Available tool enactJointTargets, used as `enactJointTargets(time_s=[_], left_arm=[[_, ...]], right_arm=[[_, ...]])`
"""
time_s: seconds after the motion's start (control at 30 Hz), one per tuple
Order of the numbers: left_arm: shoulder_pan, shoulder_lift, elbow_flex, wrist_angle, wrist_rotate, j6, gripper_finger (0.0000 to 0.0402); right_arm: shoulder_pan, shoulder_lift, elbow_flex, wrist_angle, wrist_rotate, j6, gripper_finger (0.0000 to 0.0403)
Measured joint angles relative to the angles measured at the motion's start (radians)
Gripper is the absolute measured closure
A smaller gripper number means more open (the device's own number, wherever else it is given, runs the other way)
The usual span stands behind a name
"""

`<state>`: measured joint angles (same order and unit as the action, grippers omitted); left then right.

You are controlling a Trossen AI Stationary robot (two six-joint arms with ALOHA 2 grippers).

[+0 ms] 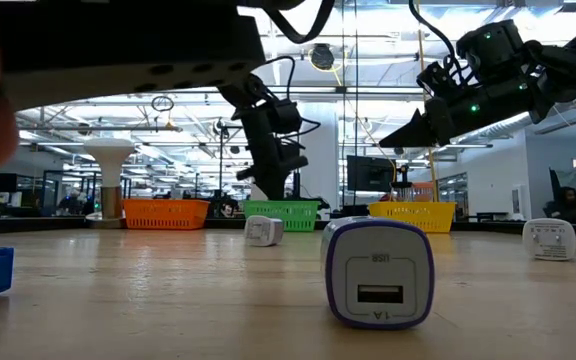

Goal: Pick & Place Office items
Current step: Put the green charger adapter into the green basket, then put the blue digital clock into the orange basket

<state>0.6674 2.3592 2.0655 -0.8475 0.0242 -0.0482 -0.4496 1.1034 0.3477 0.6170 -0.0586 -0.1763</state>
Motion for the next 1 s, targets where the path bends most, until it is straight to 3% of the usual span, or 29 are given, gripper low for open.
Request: enactJointTargets(time_s=[0.4, 0.57, 1.0], left_arm=[[-0.006, -0.025, 0.0, -0.005, -0.011, 0.038, 0.0387], [-0.051, -0.076, 0.0, -0.019, -0.116, 0.092, 0.0398], [-0.173, -0.13, 0.0, 0.027, -0.074, 0.116, 0.0391]], right_arm=[[0.0, 0.0, 0.0, 0.0, 0.0, 0.0, 0.0403], [0.0, 0.0, 0.0, -0.003, 0.0, 0.0, 0.0403], [0.01, 0.0, 0.0, -0.129, 0.003, 0.062, 0.0403]])
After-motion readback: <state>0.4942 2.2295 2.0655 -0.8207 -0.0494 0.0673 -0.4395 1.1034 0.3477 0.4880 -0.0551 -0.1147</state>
